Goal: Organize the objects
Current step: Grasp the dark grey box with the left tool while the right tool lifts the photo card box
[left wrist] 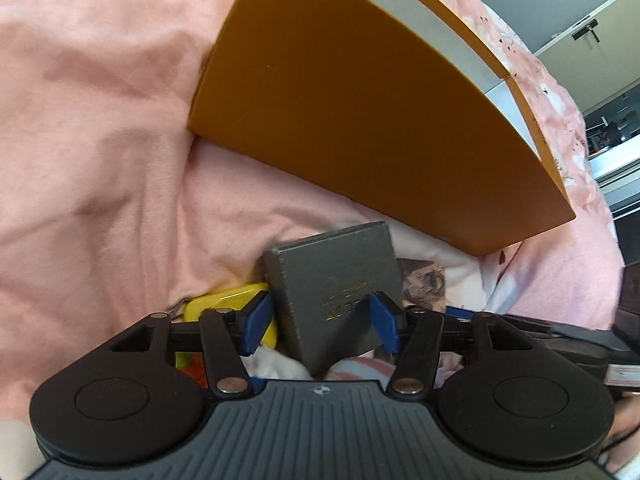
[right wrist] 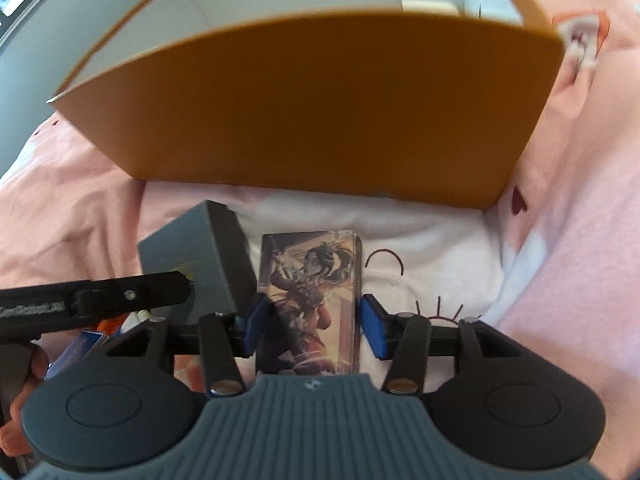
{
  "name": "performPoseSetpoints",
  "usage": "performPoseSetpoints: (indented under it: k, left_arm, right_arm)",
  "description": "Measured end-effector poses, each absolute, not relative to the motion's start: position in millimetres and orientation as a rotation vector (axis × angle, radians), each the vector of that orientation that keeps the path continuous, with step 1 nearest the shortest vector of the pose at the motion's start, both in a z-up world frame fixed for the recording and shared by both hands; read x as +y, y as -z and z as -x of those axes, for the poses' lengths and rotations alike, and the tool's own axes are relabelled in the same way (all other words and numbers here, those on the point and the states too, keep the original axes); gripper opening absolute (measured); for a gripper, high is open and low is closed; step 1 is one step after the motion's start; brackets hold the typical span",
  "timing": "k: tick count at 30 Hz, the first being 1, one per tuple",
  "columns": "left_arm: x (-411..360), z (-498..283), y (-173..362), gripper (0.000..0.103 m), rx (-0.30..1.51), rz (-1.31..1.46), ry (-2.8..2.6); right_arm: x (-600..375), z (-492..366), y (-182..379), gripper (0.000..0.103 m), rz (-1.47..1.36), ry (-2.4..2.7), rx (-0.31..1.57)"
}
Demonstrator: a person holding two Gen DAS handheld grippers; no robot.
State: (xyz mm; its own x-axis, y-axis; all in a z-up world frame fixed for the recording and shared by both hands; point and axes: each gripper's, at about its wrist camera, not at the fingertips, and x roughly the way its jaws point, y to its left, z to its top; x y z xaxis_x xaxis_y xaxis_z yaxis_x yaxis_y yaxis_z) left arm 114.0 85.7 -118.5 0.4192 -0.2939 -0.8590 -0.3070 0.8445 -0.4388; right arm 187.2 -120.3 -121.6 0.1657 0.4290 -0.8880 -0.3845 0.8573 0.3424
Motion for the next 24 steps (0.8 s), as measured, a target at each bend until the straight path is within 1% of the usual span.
performPoseSetpoints:
  k: [1,4,9,11,12,13,14,16,18,19,21,23,24]
  left_arm:
    - [87,-116,120,0.068,1.165,0.605,-0.009]
    - [91,-121,124,0.070,1.182,0.623,0.002]
    - [97,-129,132,0.075,1.196,0.675,0.017]
    - [99,-130,133,0.079,1.191,0.690,0.026]
    - [99,-130,134,0.080,1.189,0.703,0.031]
    - [101,-130,134,0.081,1.188,0.705,0.031]
    - [102,-129,134,0.081,1.187,0.710,0.032]
    - [103,-129,135,0.083,1.187,0.721,0.034]
    - [102,-130,134,0.086,1.191,0.713,0.044]
    - [100,-131,134,0.088,1.195,0.707,0.049]
    - [97,-134,135,0.090,1.206,0.693,0.051]
    - [95,-137,141,0.093,1.222,0.713,0.063]
    - [95,-139,147,0.093,1.244,0.740,0.079]
  right_arm:
    - [-121,-191,125,0.059,-0.065,-0.582,1.296]
    - [-124,-201,133,0.063,-0.111,-0.588,1.331]
    - [-131,-214,146,0.065,-0.197,-0.591,1.377]
    - [-132,-214,145,0.060,-0.212,-0.606,1.374]
    - [-132,-212,142,0.059,-0.202,-0.611,1.364]
    - [-133,-210,139,0.052,-0.190,-0.607,1.351]
    - [-133,-208,134,0.048,-0.173,-0.601,1.332]
    - [-138,-202,122,0.034,-0.169,-0.592,1.292]
    - [-144,-200,111,0.029,-0.191,-0.604,1.266]
    - [-146,-199,106,0.026,-0.205,-0.609,1.260]
    - [-147,-196,101,0.025,-0.201,-0.626,1.243]
    - [-147,-193,101,0.025,-0.183,-0.629,1.239]
    - [-146,-192,102,0.025,-0.176,-0.629,1.240]
